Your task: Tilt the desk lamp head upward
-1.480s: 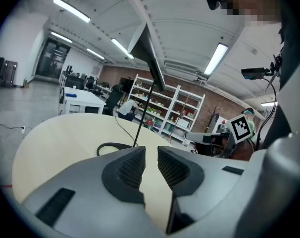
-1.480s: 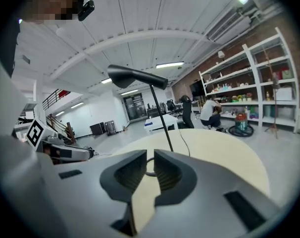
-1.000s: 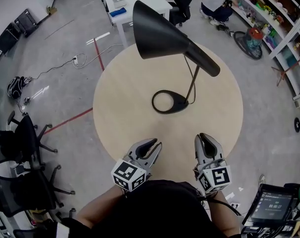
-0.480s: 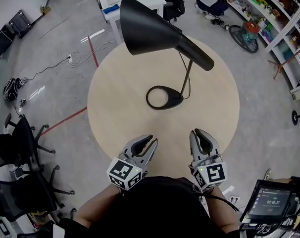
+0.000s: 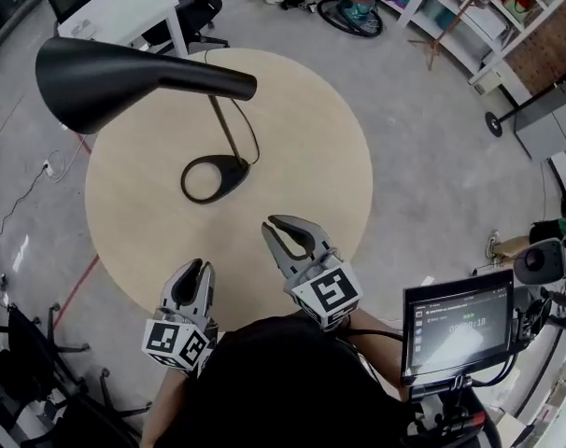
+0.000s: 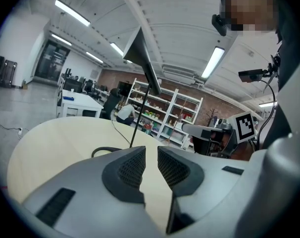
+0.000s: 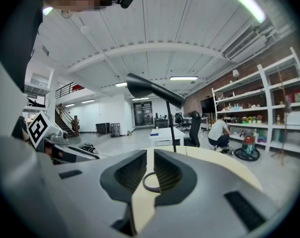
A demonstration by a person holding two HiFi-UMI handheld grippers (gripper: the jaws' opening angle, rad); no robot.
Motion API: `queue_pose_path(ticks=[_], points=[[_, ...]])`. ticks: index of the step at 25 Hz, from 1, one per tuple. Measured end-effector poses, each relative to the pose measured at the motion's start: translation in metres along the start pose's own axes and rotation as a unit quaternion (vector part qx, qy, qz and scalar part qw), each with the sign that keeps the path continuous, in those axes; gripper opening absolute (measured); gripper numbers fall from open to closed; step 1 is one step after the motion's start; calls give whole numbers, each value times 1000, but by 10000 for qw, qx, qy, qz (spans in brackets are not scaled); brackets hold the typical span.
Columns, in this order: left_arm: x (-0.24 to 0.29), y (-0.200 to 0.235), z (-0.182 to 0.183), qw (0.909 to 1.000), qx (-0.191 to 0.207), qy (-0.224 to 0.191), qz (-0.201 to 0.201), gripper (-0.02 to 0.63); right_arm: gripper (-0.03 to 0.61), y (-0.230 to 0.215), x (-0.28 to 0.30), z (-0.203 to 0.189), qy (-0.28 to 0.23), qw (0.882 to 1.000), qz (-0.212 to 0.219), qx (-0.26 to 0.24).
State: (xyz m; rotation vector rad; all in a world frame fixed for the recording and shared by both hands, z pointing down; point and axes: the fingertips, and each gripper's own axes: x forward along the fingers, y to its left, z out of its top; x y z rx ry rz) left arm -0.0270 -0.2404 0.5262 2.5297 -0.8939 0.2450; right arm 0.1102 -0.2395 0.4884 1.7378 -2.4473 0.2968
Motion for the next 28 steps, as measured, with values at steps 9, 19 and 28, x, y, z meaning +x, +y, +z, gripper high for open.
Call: queue_pose_path(ticks=[9, 19, 28], points=[[10, -26, 0, 9999, 14, 52, -131, 78, 44, -12, -23, 1, 20, 10000, -76, 36], [9, -22, -7, 10000, -3, 16, -76, 78, 44, -11, -21, -7, 57, 10000, -17, 44], [9, -5, 14, 9996, 167, -202, 115, 78, 44, -13, -14, -5, 26, 10000, 32, 15]])
